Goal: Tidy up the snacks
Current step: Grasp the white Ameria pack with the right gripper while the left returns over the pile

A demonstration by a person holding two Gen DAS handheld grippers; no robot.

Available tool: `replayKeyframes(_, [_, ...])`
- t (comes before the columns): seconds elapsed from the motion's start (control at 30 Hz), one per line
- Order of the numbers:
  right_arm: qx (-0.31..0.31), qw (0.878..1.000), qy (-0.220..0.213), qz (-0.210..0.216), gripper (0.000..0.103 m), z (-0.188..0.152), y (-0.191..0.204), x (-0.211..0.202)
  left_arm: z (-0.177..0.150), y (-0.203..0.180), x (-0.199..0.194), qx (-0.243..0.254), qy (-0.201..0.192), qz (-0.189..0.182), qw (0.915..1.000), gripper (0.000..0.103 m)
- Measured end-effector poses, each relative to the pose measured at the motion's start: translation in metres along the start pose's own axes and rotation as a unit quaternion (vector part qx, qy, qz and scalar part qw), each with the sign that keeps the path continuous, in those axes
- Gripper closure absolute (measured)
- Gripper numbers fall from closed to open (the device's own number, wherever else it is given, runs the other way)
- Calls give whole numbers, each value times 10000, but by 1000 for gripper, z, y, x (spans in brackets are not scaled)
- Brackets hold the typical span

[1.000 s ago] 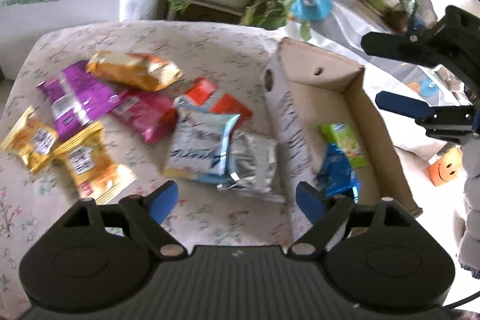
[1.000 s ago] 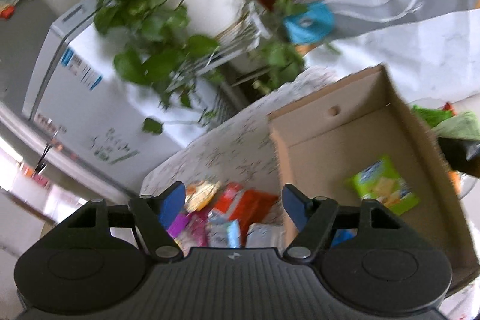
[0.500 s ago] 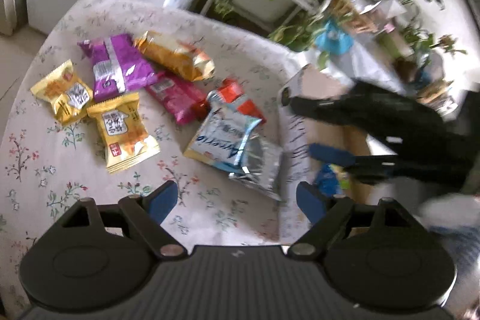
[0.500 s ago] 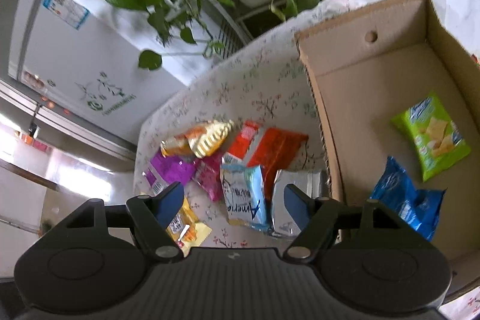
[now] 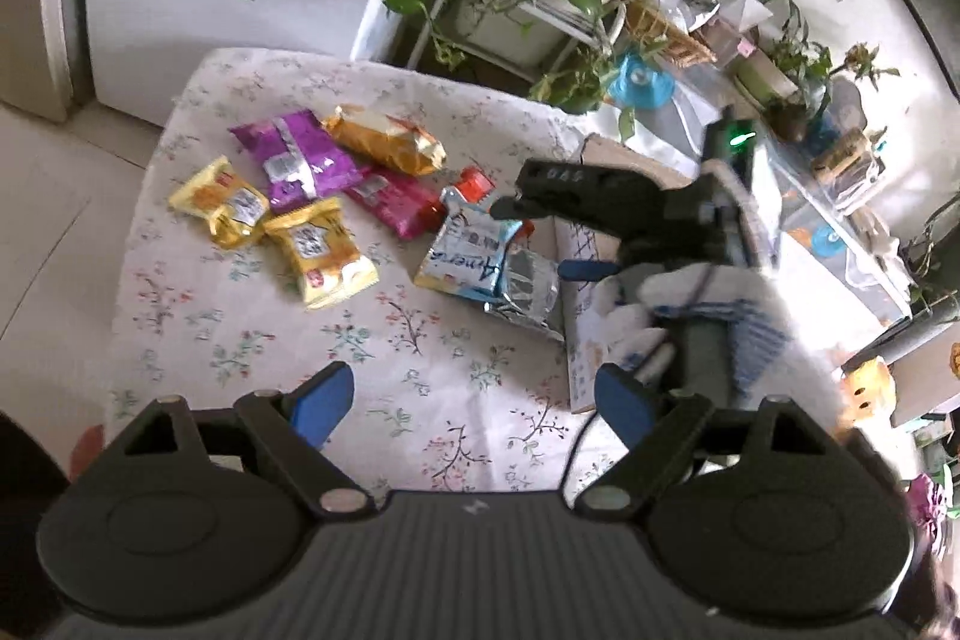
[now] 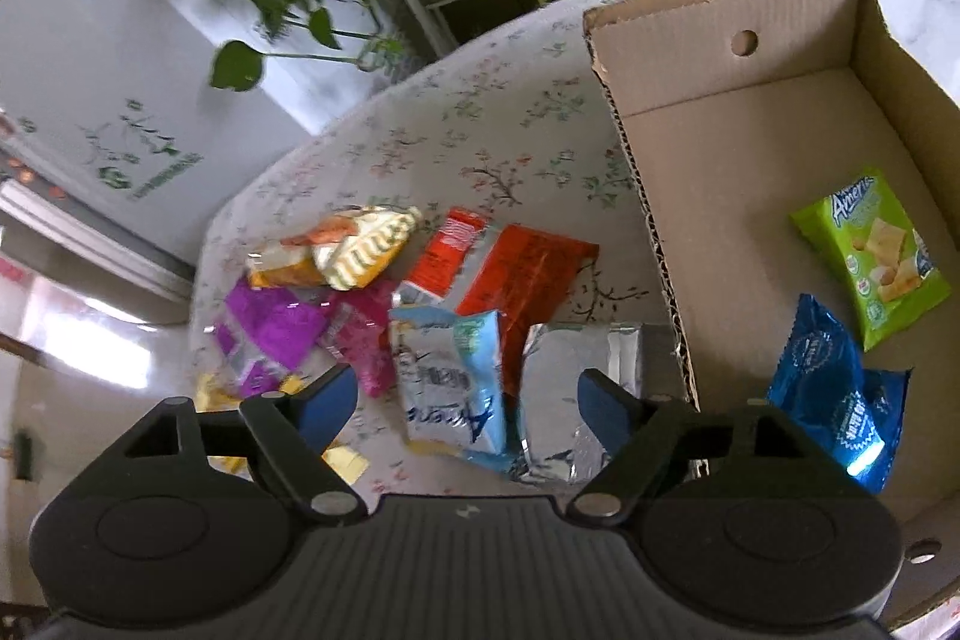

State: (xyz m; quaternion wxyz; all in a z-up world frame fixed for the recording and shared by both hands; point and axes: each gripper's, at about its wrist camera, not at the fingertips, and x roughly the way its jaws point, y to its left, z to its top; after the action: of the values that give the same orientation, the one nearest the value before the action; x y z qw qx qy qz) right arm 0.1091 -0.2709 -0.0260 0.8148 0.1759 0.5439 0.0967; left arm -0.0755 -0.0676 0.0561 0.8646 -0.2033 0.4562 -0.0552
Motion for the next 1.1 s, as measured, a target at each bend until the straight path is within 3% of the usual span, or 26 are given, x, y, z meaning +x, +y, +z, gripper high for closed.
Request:
replayKeyframes(0.17, [32, 9997, 116, -233, 17, 0, 11, 22, 8, 8, -20, 34, -199, -62, 9998, 11])
replayKeyframes(0.43, [-243, 9981, 61, -561, 9, -4, 31, 46, 29, 42, 4, -136, -353, 587, 9976, 11])
replayKeyframes(0.53, [-453, 9986, 195, -208, 10, -7, 40, 50, 39, 59, 21, -230, -450, 883, 9948, 11])
replayKeyframes(0.67, [-98, 9955, 817, 461, 13, -12, 38, 65, 53, 84, 48, -507, -424, 1225, 9903, 11])
replayKeyframes(0.8, [-652, 9951, 474, 566, 14, -8, 50, 49, 64, 103, 71, -700, -386, 1413, 9867, 11])
replayKeyframes(0.87, [-724, 9956, 336, 495, 14, -5, 50, 44, 69, 111, 81, -823, -314, 1506, 9847, 11])
replayKeyframes(1.1, [-453, 9973, 579, -87, 22, -9, 49, 68, 88, 140, 116, -1188, 21, 1553, 9807, 11])
